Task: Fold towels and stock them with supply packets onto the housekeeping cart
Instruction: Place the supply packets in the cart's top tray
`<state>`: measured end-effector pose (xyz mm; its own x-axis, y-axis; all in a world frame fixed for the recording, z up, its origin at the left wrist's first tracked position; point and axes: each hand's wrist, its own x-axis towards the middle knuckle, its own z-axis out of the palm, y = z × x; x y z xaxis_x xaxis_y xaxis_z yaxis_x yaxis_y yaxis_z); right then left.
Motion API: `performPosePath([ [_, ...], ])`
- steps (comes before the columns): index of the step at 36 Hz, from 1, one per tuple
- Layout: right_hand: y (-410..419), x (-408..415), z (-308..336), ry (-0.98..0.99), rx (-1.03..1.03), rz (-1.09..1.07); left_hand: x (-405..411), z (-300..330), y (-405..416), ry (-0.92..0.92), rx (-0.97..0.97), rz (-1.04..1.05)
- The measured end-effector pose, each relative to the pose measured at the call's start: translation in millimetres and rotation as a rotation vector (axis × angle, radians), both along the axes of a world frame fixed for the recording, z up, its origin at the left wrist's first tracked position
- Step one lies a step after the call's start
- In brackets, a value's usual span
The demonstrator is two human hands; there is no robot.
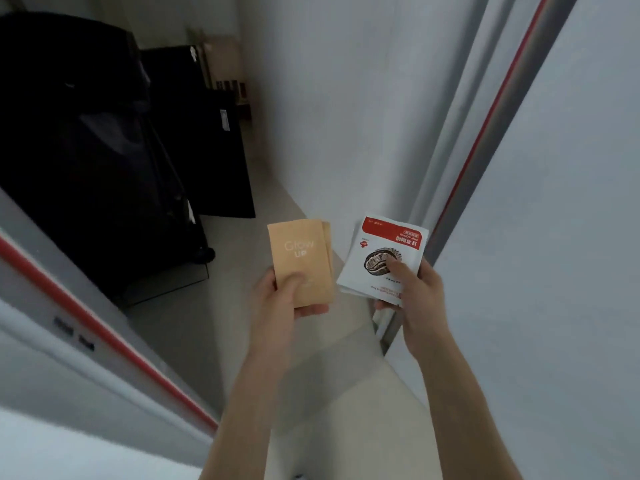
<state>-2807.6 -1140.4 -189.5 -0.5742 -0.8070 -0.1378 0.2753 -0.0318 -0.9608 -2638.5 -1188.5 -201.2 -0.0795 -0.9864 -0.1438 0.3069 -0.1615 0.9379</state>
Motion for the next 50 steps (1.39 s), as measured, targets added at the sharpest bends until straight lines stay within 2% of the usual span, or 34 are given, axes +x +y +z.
performPosePath([
  [6, -94, -18, 7, 0.003, 0.015, -0.001, -20, 14, -92, 0.033, 0.019, 0.013],
  [13, -216, -49, -7, -0.007, 0.015, 0.05, -42, -2, -201, 0.02, 0.037, 0.08],
  [18, -325, -76, -8, -0.026, -0.021, 0.138, -67, -6, -289, 0.008, 0.003, 0.127],
  [28, -538, -122, 38, 0.027, -0.087, 0.349, -127, 29, -472, 0.116, -0.026, 0.288],
  [34, -640, -136, 30, 0.02, -0.075, 0.424, -141, 24, -564, 0.067, -0.05, 0.35],
  [41, -747, -150, 6, 0.05, -0.009, 0.418, -157, 3, -672, 0.074, -0.016, 0.358],
  [50, -948, -160, 9, 0.067, 0.006, 0.374, -170, -6, -887, 0.158, 0.033, 0.319],
])
